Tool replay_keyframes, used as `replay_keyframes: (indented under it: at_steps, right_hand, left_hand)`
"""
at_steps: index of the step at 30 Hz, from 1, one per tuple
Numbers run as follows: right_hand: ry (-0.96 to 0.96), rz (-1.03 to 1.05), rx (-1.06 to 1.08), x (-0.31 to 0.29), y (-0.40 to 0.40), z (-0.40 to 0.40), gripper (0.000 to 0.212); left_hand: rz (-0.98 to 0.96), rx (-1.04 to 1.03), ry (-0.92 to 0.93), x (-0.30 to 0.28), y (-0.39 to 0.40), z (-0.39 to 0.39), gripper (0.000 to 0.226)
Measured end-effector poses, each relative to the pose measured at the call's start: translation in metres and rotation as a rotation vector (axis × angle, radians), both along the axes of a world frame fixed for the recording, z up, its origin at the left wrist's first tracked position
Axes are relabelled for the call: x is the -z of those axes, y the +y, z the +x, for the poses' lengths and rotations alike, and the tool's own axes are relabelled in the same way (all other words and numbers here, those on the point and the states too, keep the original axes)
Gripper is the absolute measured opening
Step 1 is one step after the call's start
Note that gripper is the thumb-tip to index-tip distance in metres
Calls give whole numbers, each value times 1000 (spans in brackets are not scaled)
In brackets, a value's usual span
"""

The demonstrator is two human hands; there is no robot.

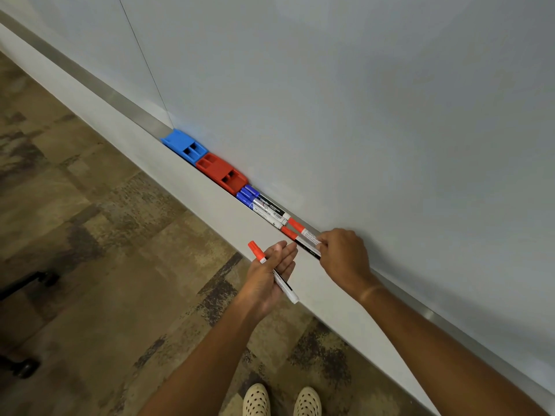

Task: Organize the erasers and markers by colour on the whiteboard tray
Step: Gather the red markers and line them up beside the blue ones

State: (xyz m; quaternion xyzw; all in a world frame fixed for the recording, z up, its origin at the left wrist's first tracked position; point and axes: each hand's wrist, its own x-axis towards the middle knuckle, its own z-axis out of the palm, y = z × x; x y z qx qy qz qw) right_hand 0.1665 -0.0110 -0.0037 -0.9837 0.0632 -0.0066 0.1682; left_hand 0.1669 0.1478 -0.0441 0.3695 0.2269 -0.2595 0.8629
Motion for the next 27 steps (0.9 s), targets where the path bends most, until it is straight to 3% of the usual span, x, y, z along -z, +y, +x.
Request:
replay_keyframes:
  at_steps: [3,8,20,22,23,25,27]
  right_hand:
    - [97,-114,-2,-2,3,5,10]
    - [155,-101,16,-1,7,9,6]
    - [94,-90,-32,4,5,10,11]
    - [-23,42,-38,3,8,4,8]
    - [-44,203,-44,3,12,0,7]
    - [42,576,-105,1,21,-11,9]
    - [151,723,-174,2,28,-21,18]
  left_hand:
    - [6,8,-1,2,1,1,28]
    - [16,14,4,3,3,1,26]
    - [37,13,6,-3,0,4,27]
    - [46,7,1,-5,-2,6,29]
    - [45,-2,-1,-6,-3,6,32]
    - [33,-16,-3,-9,-5,8,39]
    - [48,1,-17,-11,-8,8,35]
